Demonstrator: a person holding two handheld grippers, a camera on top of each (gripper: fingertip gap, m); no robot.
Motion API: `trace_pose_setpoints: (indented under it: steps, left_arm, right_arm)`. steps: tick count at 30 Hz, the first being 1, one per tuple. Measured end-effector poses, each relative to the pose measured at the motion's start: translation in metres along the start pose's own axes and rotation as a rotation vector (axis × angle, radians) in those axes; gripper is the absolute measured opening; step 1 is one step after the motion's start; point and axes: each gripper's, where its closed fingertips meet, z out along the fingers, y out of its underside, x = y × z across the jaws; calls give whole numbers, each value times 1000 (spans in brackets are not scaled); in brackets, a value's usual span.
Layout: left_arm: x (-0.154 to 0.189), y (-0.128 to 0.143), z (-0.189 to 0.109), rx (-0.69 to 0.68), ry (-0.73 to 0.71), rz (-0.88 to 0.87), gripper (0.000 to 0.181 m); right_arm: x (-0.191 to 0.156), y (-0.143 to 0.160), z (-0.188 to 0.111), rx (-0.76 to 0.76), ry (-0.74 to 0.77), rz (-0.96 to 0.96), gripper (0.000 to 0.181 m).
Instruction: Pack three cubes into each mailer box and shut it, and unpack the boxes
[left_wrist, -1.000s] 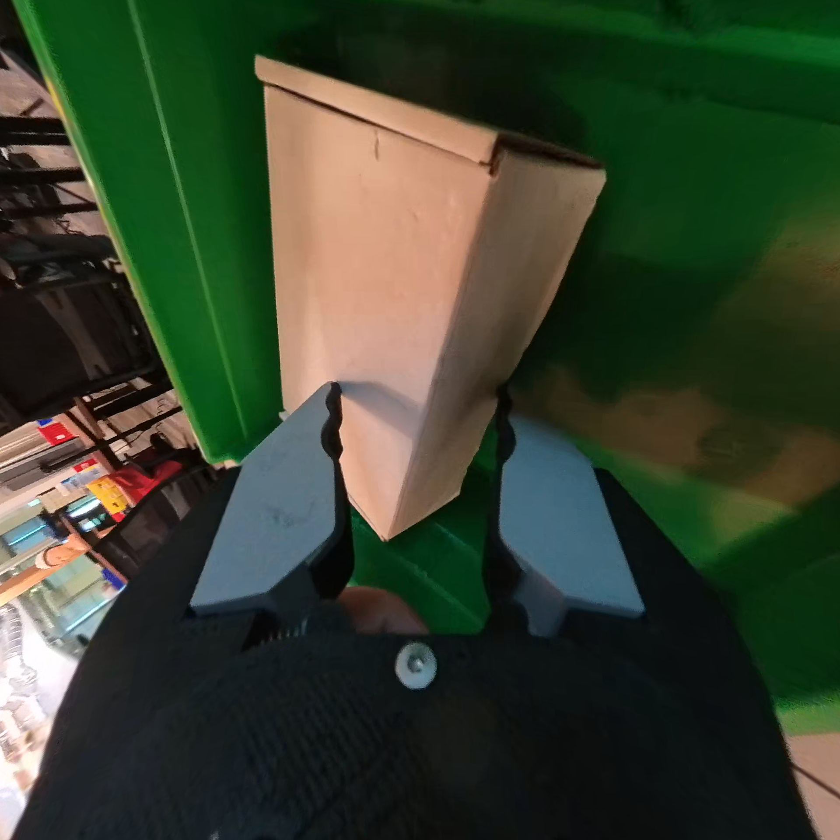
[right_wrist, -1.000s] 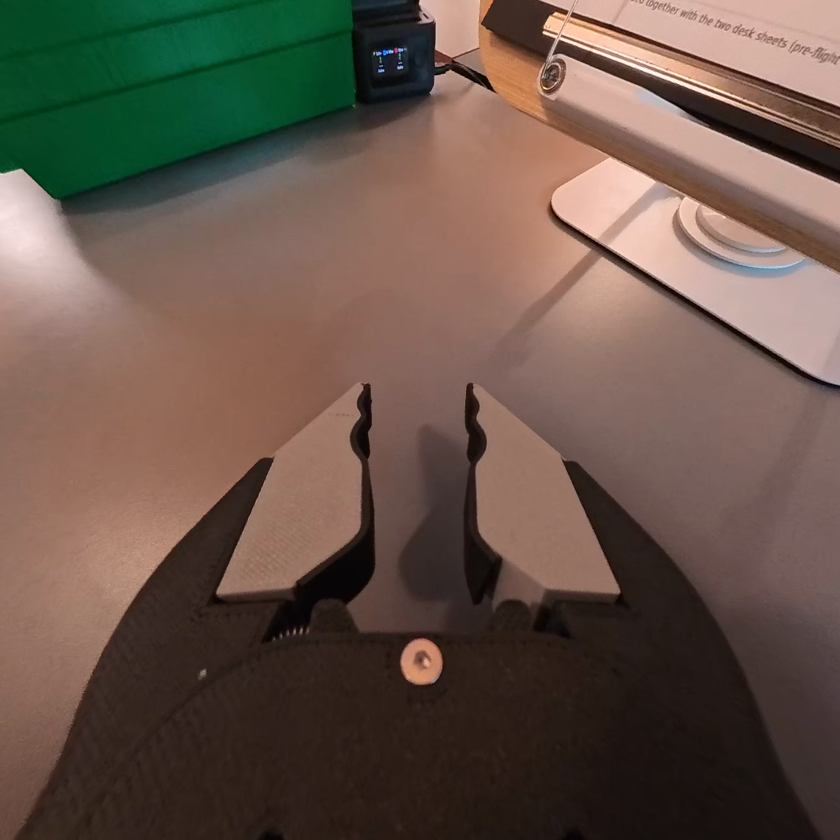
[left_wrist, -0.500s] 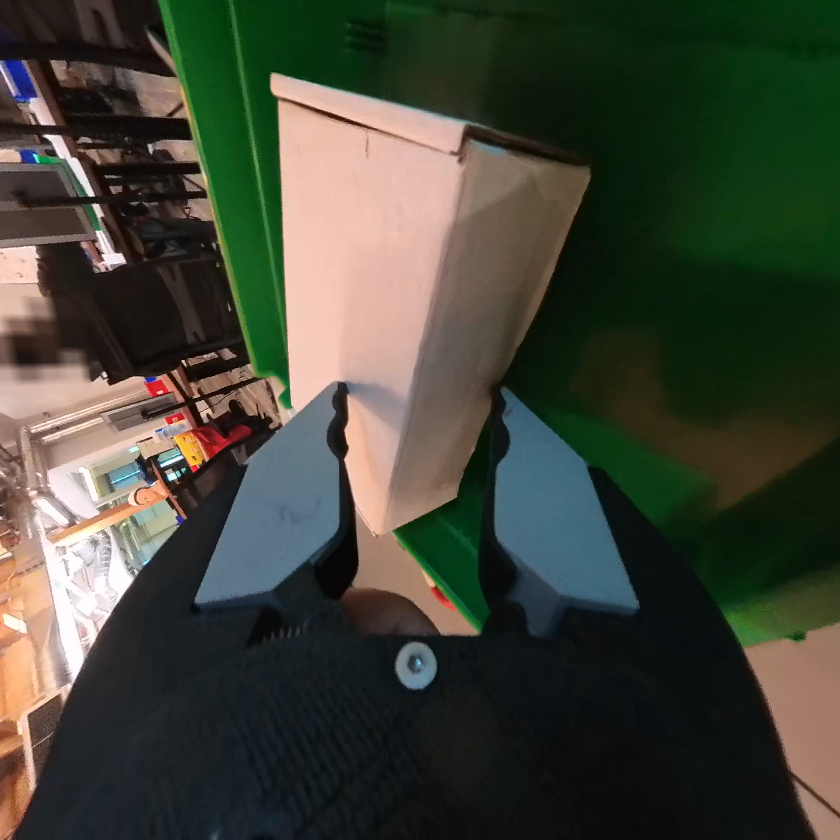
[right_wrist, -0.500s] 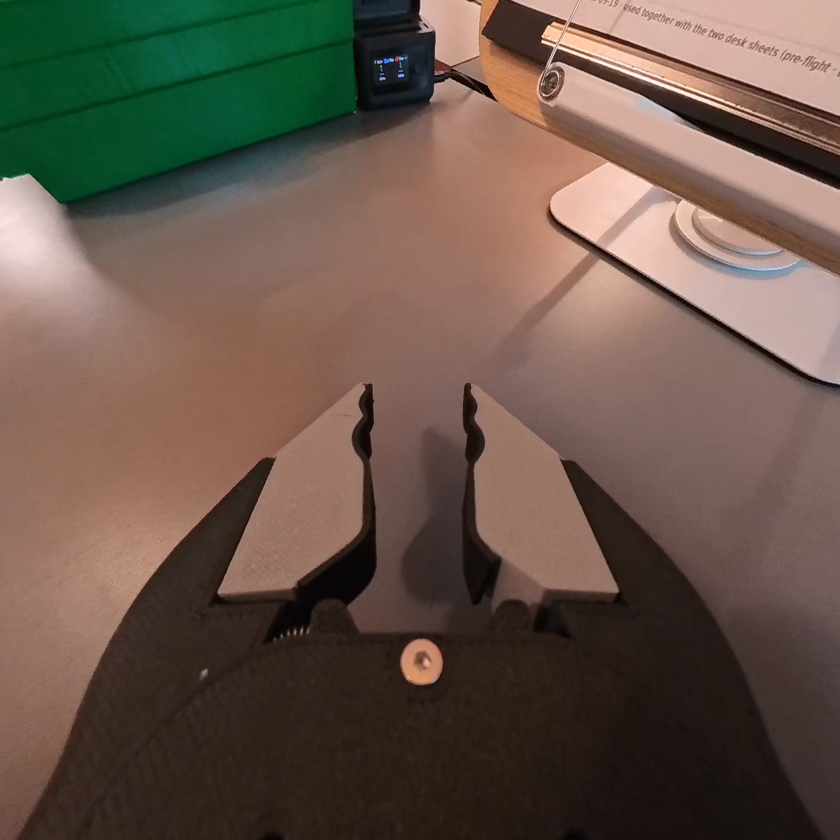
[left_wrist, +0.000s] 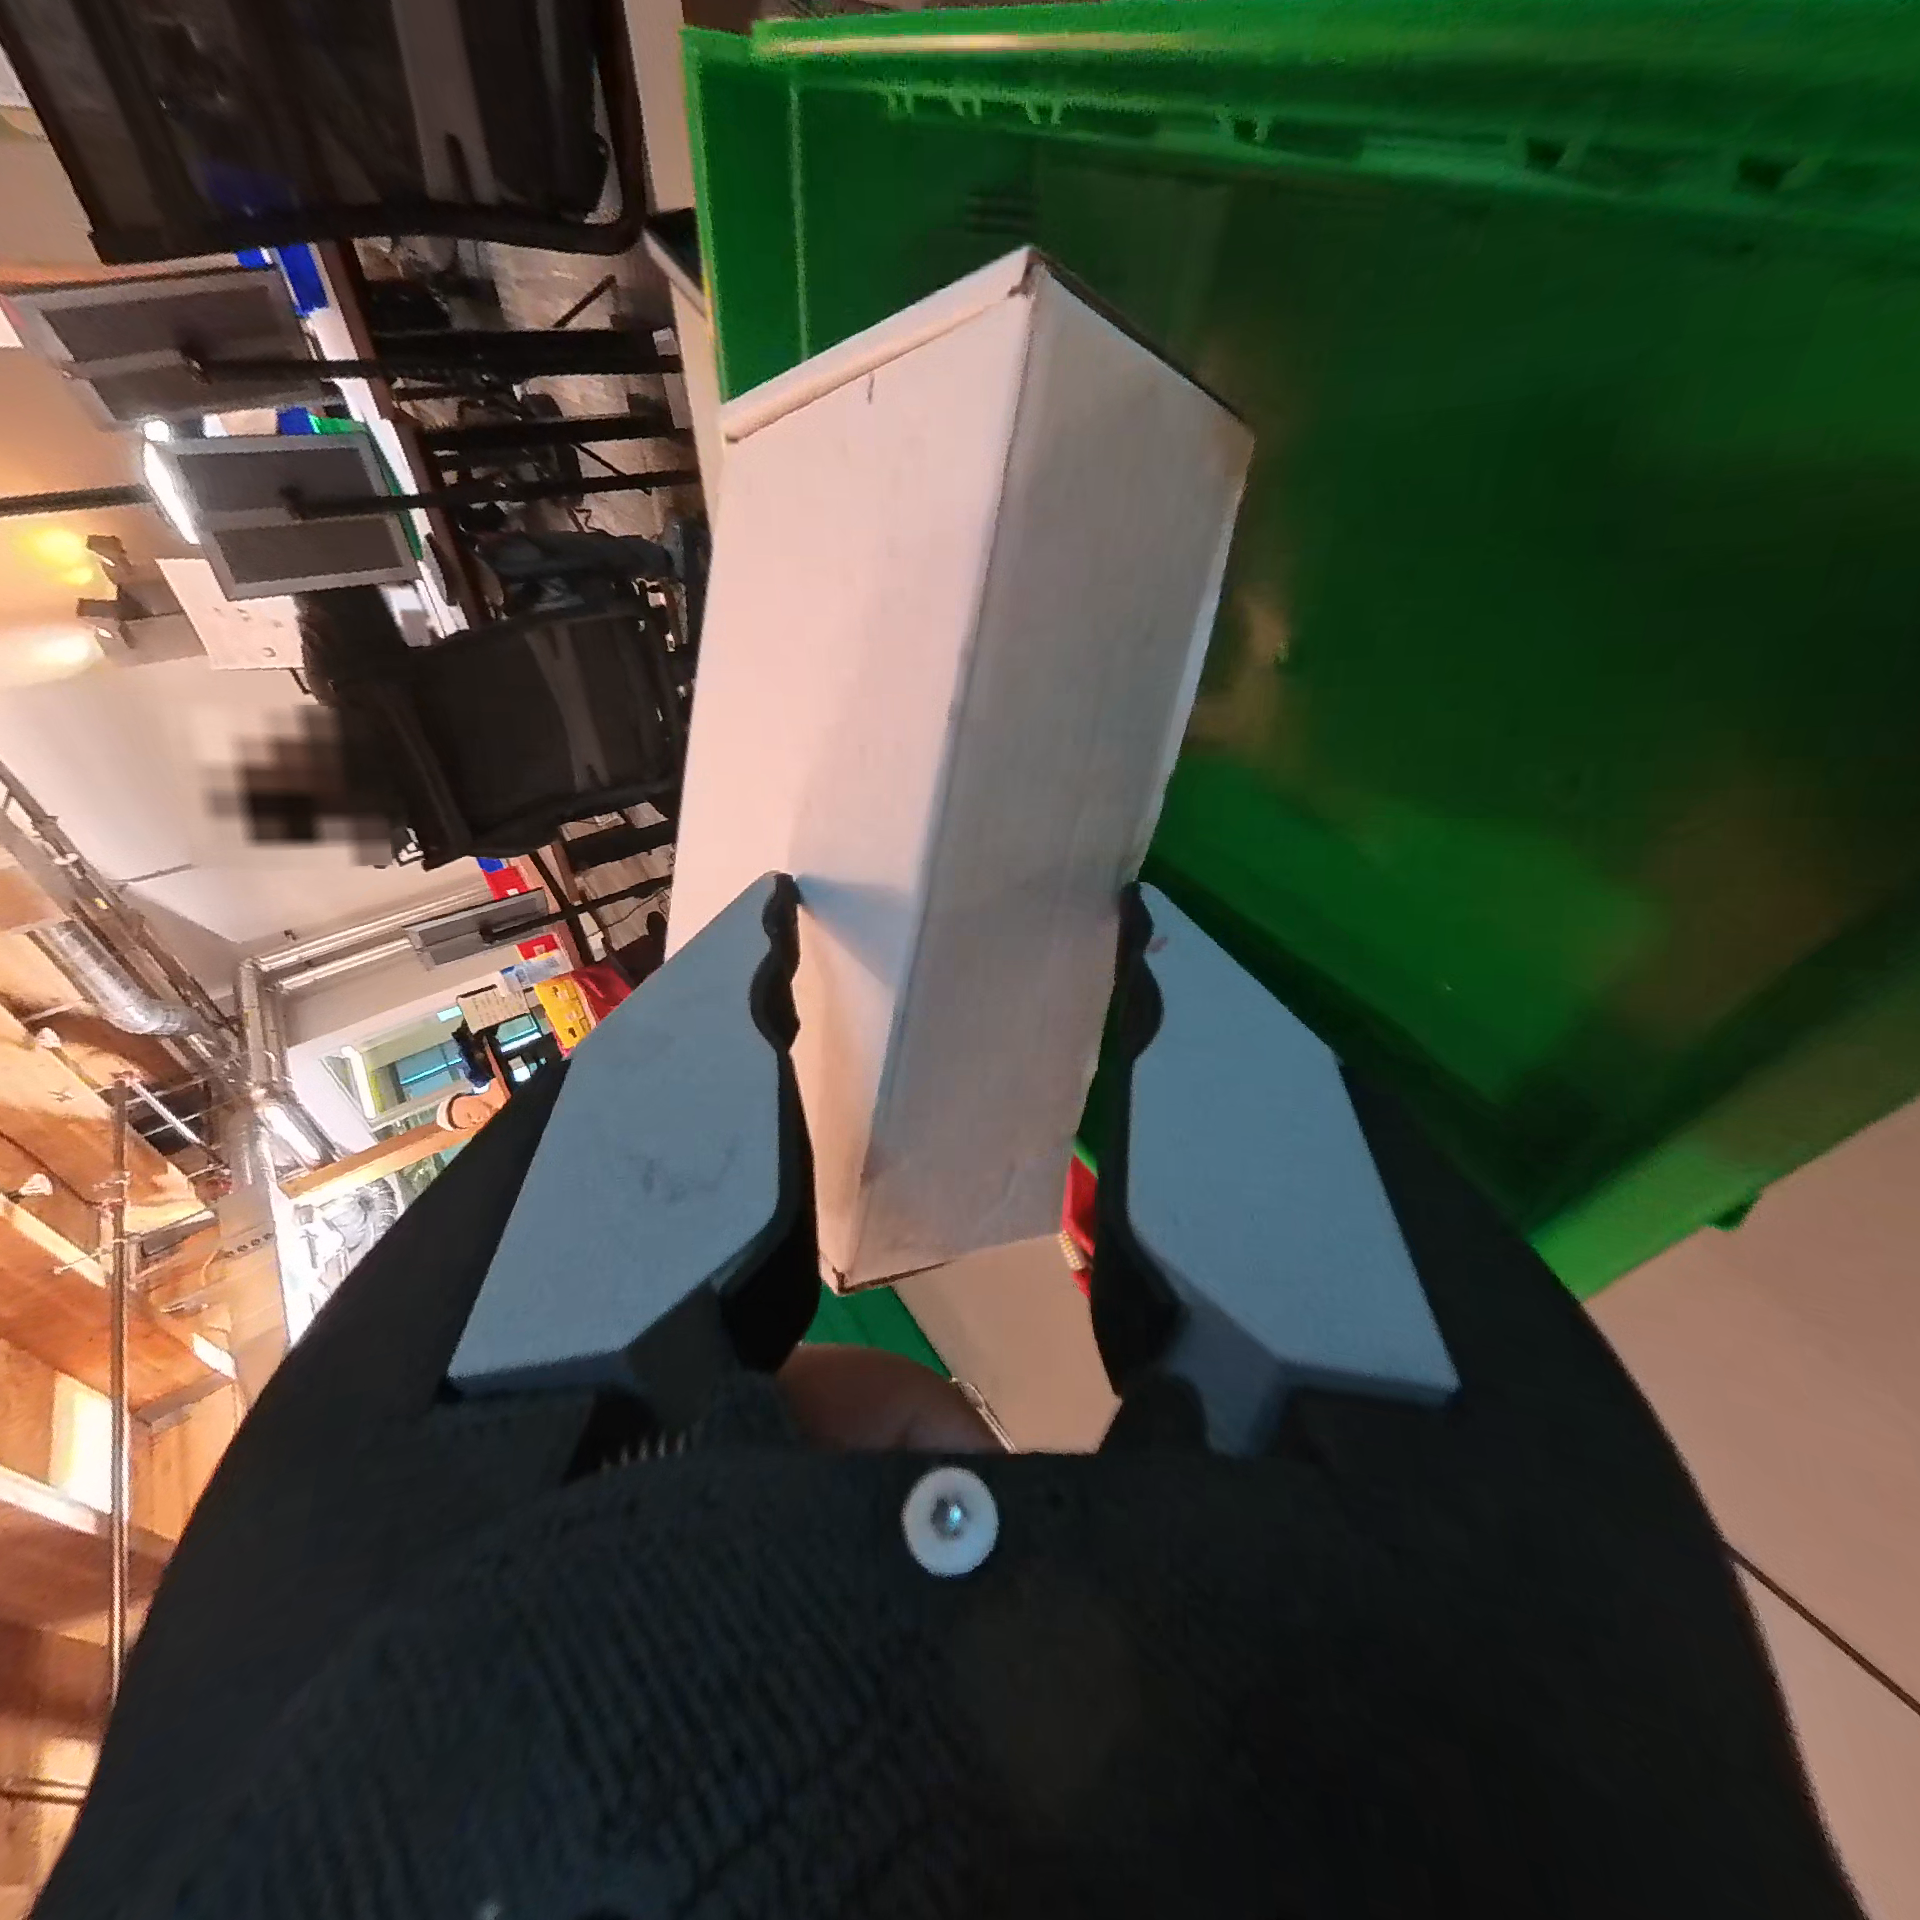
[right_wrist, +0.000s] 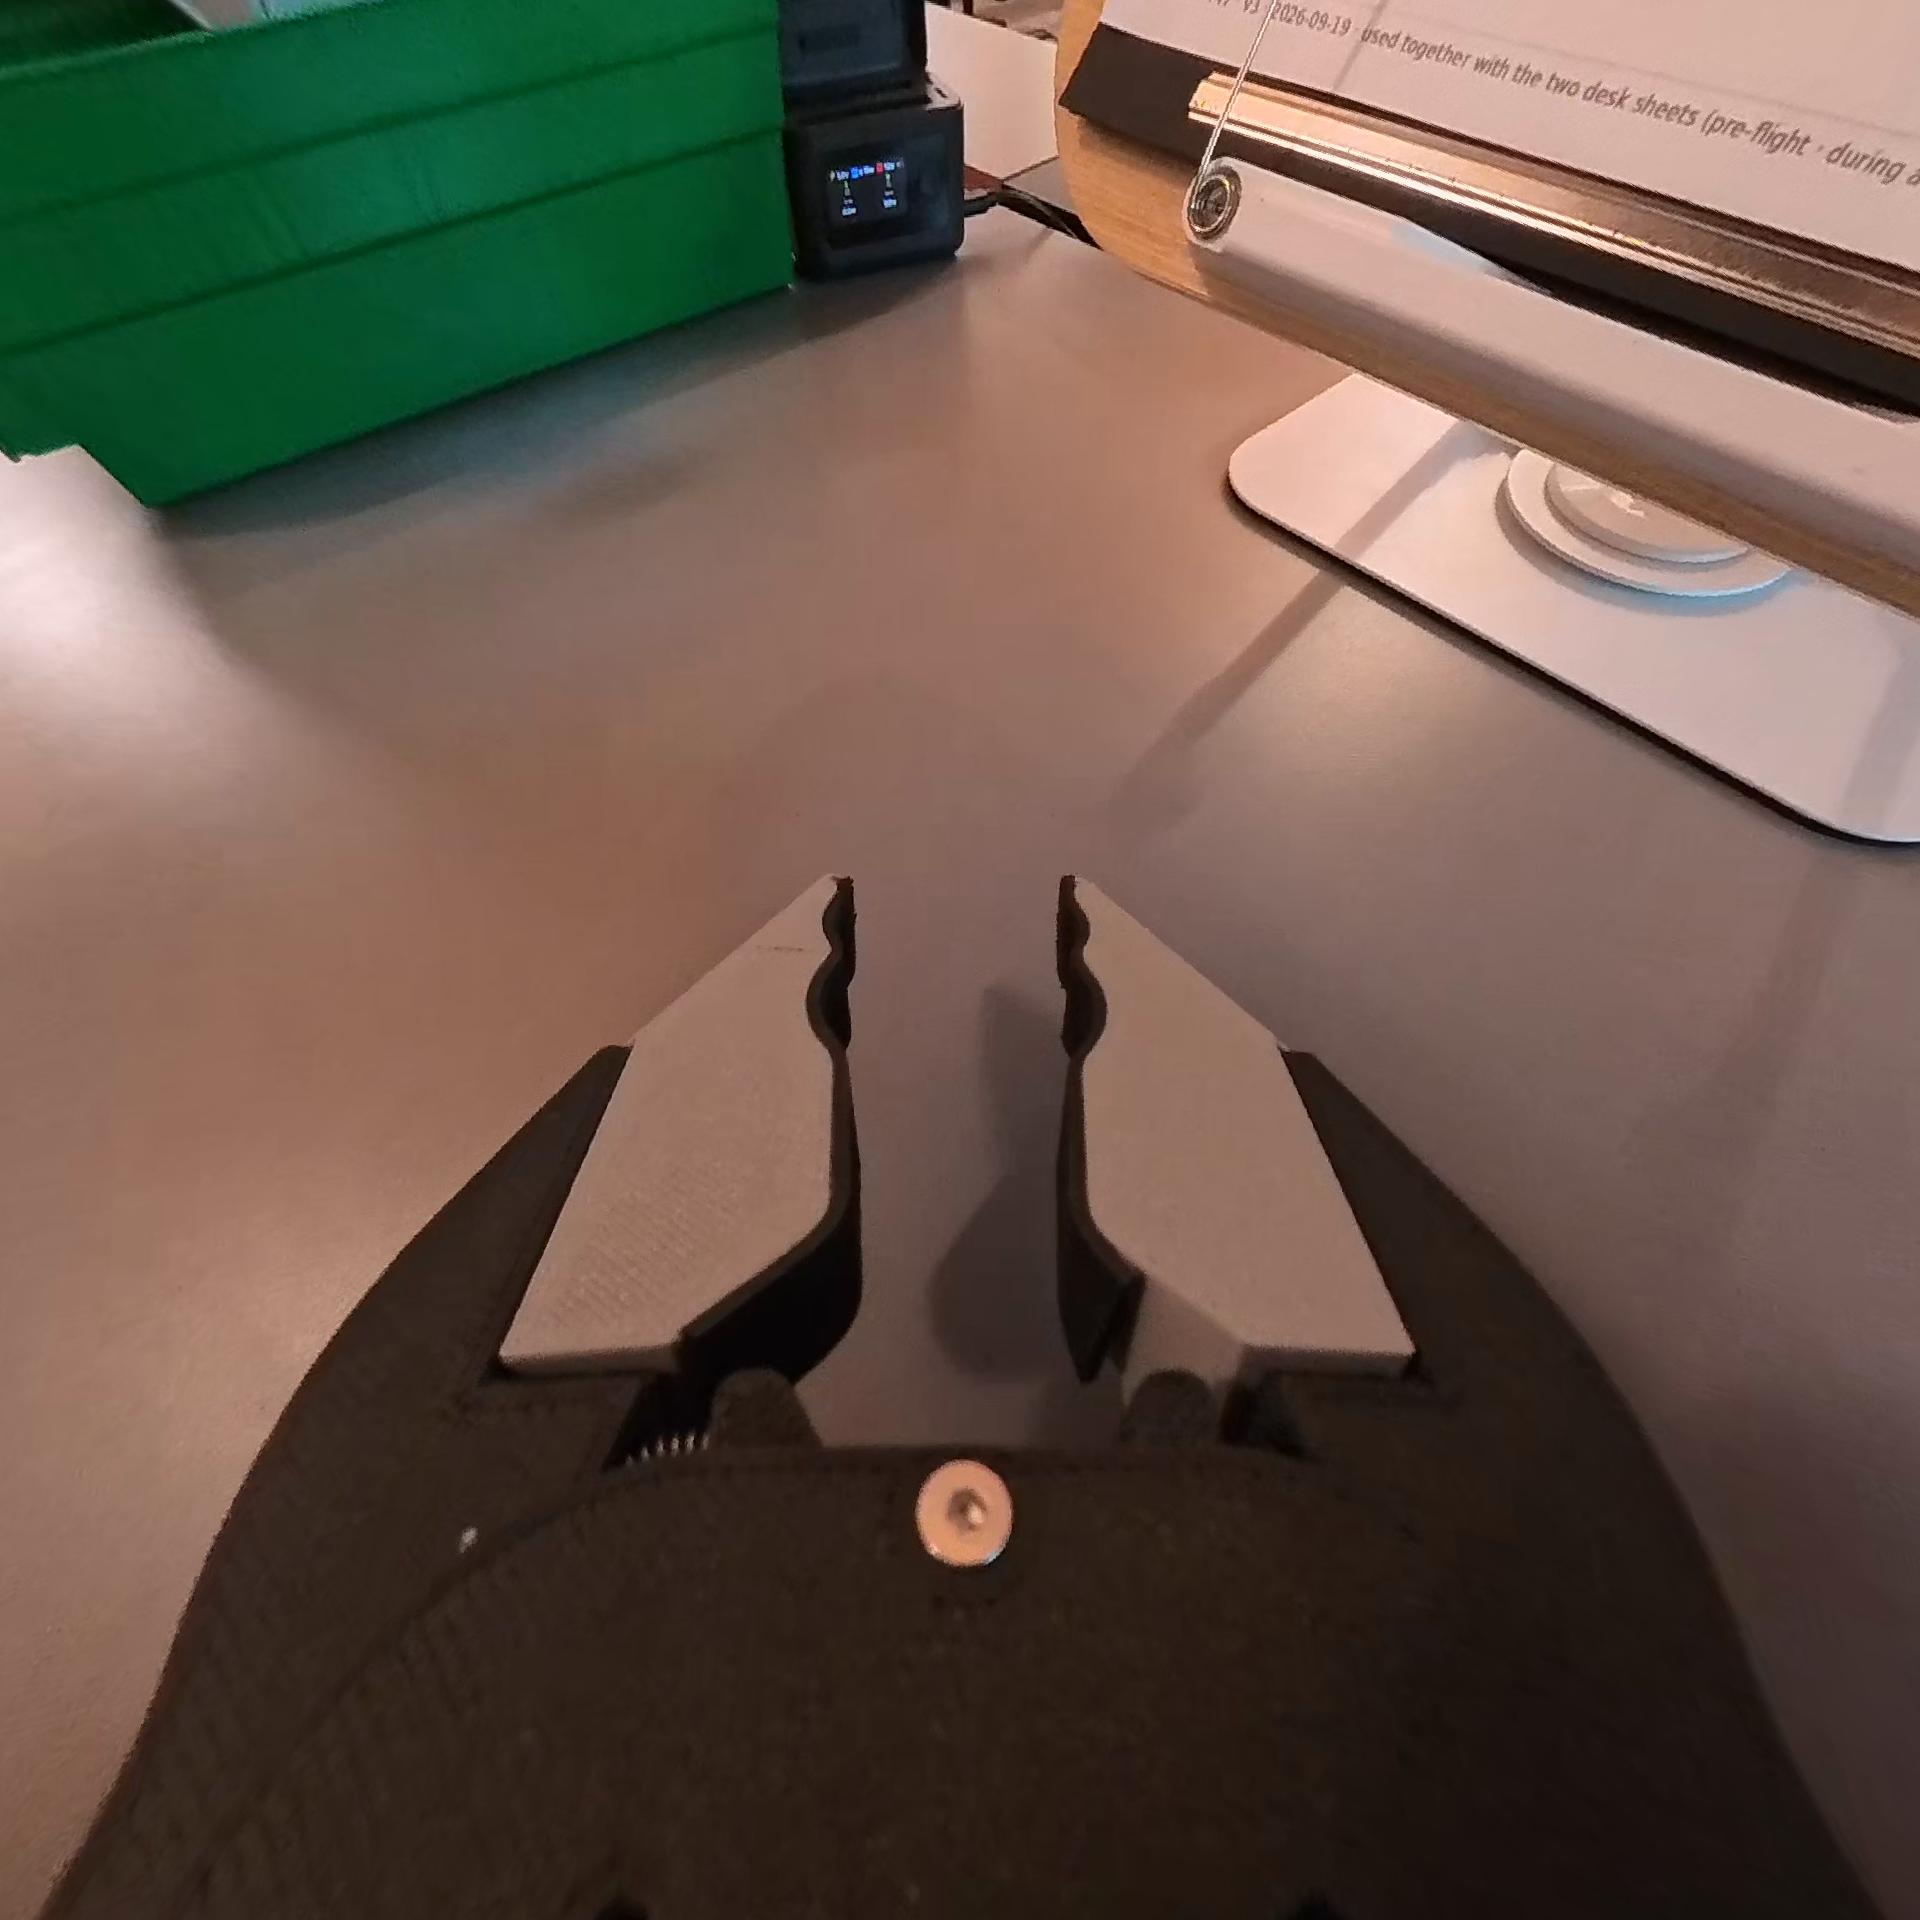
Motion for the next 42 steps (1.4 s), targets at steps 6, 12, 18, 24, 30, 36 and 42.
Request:
trace_pose_setpoints:
  steps: [6, 12, 18, 24, 30, 36, 42]
  left_arm:
    - [0, -2, -6, -12, 13, 23, 59]
    - [8, -8, 2, -11, 26, 50, 59]
    - [-5, -10, -1, 2, -10, 41, 59]
    - [-18, -9, -8, 14, -60, 26, 59]
    - [-25, -13, -16, 19, -91, 38, 59]
    - [-32, -19, -25, 30, -116, 56, 59]
    - [-39, -29, -36, 47, -143, 73, 59]
  right_arm:
    - [0, 0, 0, -2, 1, -4, 36]
    - [-1, 1, 0, -5, 1, -8, 36]
    - [-2, 2, 1, -14, -6, -6, 36]
    - [-2, 2, 1, -16, -5, -10, 36]
    - [-1, 2, 1, -12, -2, -7, 36]
    - [-1, 1, 0, -8, 0, -2, 36]
    - [-1, 1, 0, -9, 0, -3, 36]
